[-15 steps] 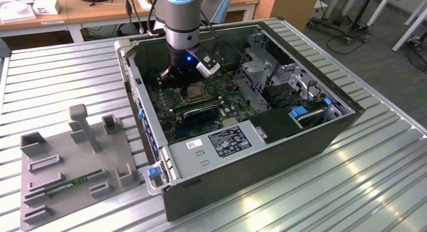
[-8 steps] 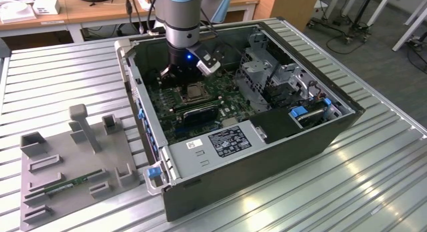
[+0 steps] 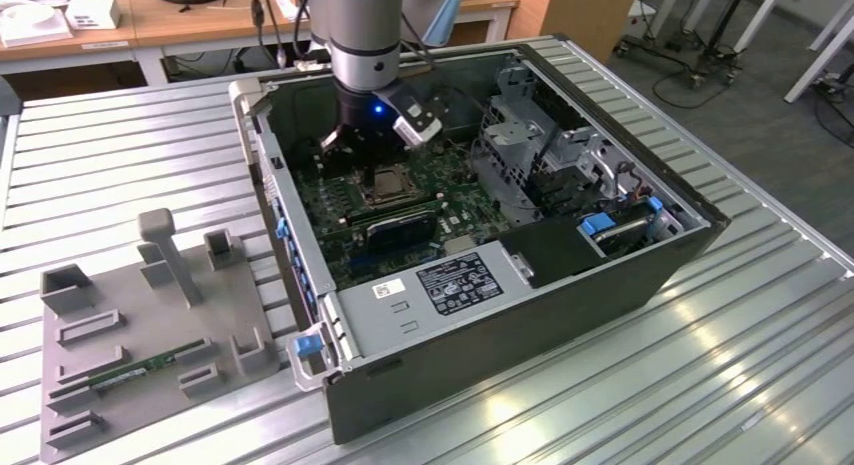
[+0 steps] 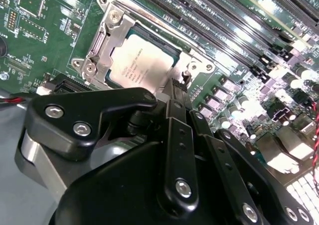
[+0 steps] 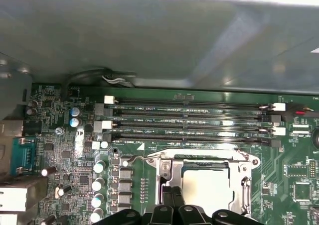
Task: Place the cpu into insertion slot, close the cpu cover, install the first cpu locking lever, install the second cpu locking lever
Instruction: 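Close the cpu cover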
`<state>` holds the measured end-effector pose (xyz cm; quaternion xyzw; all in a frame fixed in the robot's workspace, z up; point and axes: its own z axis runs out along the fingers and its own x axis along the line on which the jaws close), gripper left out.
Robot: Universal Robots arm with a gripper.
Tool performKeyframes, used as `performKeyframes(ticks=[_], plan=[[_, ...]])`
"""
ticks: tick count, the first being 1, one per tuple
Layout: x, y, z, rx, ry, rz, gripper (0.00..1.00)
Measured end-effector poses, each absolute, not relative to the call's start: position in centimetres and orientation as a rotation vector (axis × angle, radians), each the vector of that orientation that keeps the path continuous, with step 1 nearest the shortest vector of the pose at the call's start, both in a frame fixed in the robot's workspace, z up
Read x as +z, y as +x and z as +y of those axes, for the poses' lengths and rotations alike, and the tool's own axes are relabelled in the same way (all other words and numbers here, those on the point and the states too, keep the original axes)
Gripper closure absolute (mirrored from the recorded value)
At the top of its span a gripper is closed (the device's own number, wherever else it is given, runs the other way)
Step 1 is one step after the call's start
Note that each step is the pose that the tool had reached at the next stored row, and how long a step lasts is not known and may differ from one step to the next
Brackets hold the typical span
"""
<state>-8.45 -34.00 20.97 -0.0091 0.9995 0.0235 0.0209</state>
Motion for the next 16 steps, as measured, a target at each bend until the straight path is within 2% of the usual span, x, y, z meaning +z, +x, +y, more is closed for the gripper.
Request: performKeyframes(ticks=[16], plan=[[22.7, -8.4, -34.0, 0.073, -0.028, 3.097, 0.89]])
